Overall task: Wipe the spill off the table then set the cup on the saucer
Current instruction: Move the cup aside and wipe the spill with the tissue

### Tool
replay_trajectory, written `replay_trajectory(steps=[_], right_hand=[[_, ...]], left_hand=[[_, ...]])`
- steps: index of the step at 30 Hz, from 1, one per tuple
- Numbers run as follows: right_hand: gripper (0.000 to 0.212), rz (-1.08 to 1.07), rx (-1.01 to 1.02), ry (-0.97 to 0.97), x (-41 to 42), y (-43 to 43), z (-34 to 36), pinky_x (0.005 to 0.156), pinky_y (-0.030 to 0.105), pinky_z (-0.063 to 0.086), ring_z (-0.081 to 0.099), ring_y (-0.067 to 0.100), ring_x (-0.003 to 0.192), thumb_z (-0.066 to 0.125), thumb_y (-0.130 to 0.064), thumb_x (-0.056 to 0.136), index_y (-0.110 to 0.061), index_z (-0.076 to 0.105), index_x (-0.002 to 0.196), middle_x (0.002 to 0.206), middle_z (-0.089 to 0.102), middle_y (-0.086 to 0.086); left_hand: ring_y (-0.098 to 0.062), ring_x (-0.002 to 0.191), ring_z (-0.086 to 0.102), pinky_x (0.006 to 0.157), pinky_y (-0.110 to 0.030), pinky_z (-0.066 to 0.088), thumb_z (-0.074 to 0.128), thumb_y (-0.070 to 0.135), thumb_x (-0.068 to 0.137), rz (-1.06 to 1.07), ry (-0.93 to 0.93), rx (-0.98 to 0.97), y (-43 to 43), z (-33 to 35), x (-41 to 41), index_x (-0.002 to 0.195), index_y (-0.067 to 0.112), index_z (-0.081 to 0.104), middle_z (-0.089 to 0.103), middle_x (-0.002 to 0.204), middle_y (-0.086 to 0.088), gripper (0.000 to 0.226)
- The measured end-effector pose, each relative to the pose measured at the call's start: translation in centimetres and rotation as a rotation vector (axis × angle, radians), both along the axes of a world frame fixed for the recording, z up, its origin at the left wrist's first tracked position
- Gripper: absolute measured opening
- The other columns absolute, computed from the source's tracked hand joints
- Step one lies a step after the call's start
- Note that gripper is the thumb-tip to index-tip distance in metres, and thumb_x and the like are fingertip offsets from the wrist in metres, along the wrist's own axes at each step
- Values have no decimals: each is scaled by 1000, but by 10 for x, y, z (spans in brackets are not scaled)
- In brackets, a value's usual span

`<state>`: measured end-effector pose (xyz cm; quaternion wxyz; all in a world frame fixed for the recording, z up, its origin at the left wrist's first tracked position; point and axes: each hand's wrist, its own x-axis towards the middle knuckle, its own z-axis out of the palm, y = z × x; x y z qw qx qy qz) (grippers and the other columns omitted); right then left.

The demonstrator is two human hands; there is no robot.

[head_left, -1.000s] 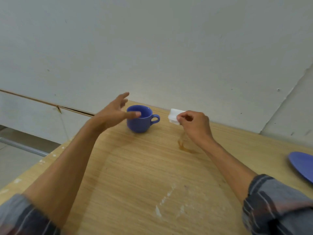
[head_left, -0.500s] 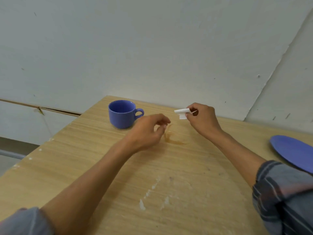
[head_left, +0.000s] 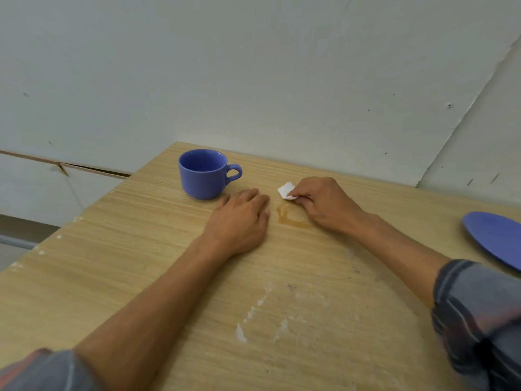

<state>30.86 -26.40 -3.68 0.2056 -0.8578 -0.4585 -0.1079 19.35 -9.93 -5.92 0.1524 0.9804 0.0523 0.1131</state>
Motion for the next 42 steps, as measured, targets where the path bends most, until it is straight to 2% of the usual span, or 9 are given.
replay_trajectory(steps=[4, 9, 14, 20, 25, 31, 34, 38, 42], right_hand=[[20, 106, -141, 74, -18, -20, 20, 78, 22, 47, 66, 19, 85, 63, 1, 80, -9, 76, 91, 89, 73, 3], [16, -47, -218, 241, -9, -31, 62, 62, 0, 37, 57, -3, 73, 66, -8, 84, -14, 75, 96, 80, 65, -12], [18, -104, 95, 71, 10, -4, 45, 79, 23, 47, 66, 20, 89, 60, -3, 85, -7, 73, 97, 96, 73, 7], [29, 13, -101, 50, -6, 4, 16, 86, 9, 35, 59, 4, 104, 51, 11, 80, -1, 74, 93, 111, 72, 8], [32, -23, -84, -10, -45, -36, 9, 81, 35, 51, 67, 29, 89, 51, 12, 72, -4, 73, 89, 94, 73, 14], [42, 122, -102, -87, -86, -69, 9, 73, 31, 57, 72, 24, 85, 45, 1, 69, -10, 76, 94, 97, 76, 6], [45, 107, -120, -35, -68, -59, 10, 87, 23, 48, 69, 22, 96, 46, 1, 69, -10, 74, 102, 106, 74, 7], [44, -14, -100, -62, -31, -42, 8, 92, 42, 52, 66, 29, 103, 48, 4, 71, -7, 72, 106, 110, 72, 13], [31, -187, 87, -18, -13, -38, 12, 89, 35, 49, 64, 29, 97, 51, 4, 84, -4, 71, 106, 104, 71, 15]], left_hand=[[-19, 142, 29, 118, -43, 17, 31, 37, 99, -5, 3, -8, 1, 0, 0, 143, 24, 39, 34, 155, -1, 46], [-18, 142, 30, 118, -44, 17, 32, 37, 99, -8, -3, -12, 1, 0, 0, 142, 24, 40, 35, 154, -1, 46], [-18, 142, 29, 118, -44, 17, 32, 38, 98, -12, 0, -4, 2, 0, 1, 142, 24, 40, 36, 154, 0, 47], [-17, 142, 29, 118, -44, 17, 33, 38, 98, -9, 4, -6, 2, 0, 1, 142, 25, 41, 36, 153, 0, 46], [-18, 142, 31, 117, -44, 17, 34, 37, 98, -6, -7, -8, 2, 0, 1, 141, 24, 42, 37, 153, -1, 46], [-20, 139, 34, 115, -44, 20, 36, 35, 97, -6, -24, 0, 1, 0, 0, 139, 23, 44, 40, 151, -1, 45], [-19, 139, 34, 115, -44, 20, 35, 36, 98, -9, -20, 2, 1, 1, -1, 140, 23, 44, 39, 151, 0, 45], [-19, 141, 33, 116, -44, 20, 34, 38, 98, -21, -5, -6, 2, 2, -1, 141, 23, 43, 38, 152, -1, 46], [-19, 141, 32, 115, -44, 20, 34, 38, 98, -26, -5, -5, 2, 1, -1, 140, 24, 43, 38, 152, 0, 46]])
